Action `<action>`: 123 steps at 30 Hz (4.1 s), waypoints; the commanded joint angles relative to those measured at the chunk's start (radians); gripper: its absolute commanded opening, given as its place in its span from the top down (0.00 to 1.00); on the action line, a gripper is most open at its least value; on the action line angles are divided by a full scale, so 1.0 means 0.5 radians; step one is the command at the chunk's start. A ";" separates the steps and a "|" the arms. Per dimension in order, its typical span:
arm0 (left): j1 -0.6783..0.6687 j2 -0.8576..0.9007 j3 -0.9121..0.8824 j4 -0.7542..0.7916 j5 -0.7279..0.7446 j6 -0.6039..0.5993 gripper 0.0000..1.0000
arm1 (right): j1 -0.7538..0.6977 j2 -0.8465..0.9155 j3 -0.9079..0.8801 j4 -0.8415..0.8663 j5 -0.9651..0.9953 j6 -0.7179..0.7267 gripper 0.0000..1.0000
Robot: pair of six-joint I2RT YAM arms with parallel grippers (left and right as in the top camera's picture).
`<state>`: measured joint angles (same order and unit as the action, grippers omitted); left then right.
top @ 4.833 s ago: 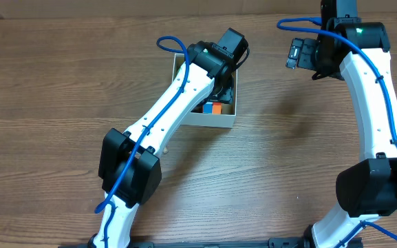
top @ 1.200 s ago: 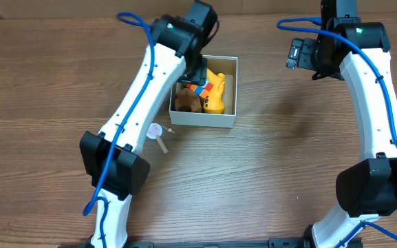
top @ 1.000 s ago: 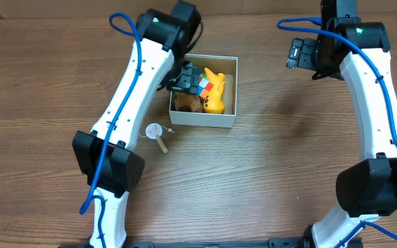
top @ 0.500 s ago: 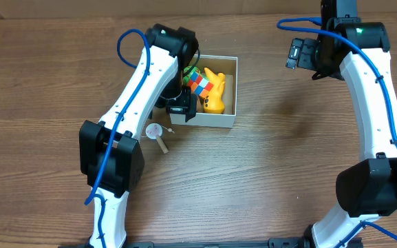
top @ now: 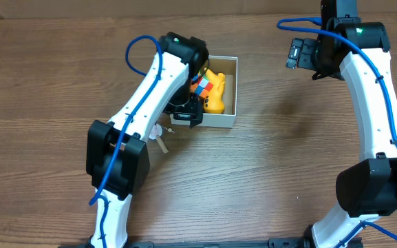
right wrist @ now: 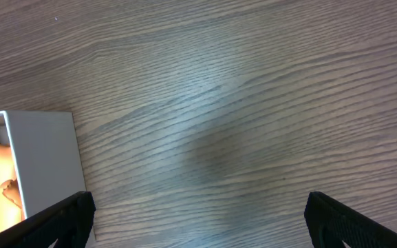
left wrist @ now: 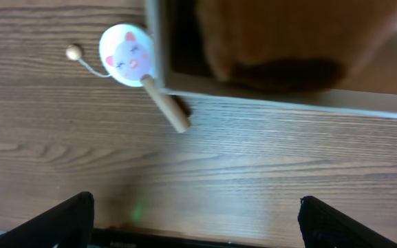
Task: Pack container
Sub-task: 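Swing the left arm out and back toward the pig rattle drum, then lower the left gripper onto the wooden handle of the pig rattle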
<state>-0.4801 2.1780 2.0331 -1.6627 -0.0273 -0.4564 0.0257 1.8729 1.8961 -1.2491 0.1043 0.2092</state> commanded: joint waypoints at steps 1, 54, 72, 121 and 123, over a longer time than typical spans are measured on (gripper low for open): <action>-0.064 -0.004 -0.008 0.071 -0.033 -0.095 0.07 | -0.011 -0.040 0.040 0.005 0.014 0.014 0.00; 0.416 -1.106 -1.805 1.439 0.453 -0.583 0.33 | -0.011 -0.040 0.040 0.005 0.014 0.014 0.00; 0.204 -0.974 -1.806 1.521 0.118 -0.632 0.41 | -0.011 -0.040 0.040 0.005 0.014 0.014 0.00; 0.125 -0.679 -1.837 1.715 -0.124 -0.693 0.49 | -0.011 -0.040 0.040 0.005 0.014 0.014 0.00; 0.125 -0.679 -1.865 1.730 -0.139 -0.729 0.48 | -0.011 -0.040 0.040 0.005 0.014 0.014 0.00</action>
<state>-0.4175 1.8294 1.1286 -0.8089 -0.0666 -0.7872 0.0257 1.8729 1.8965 -1.2495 0.1040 0.2092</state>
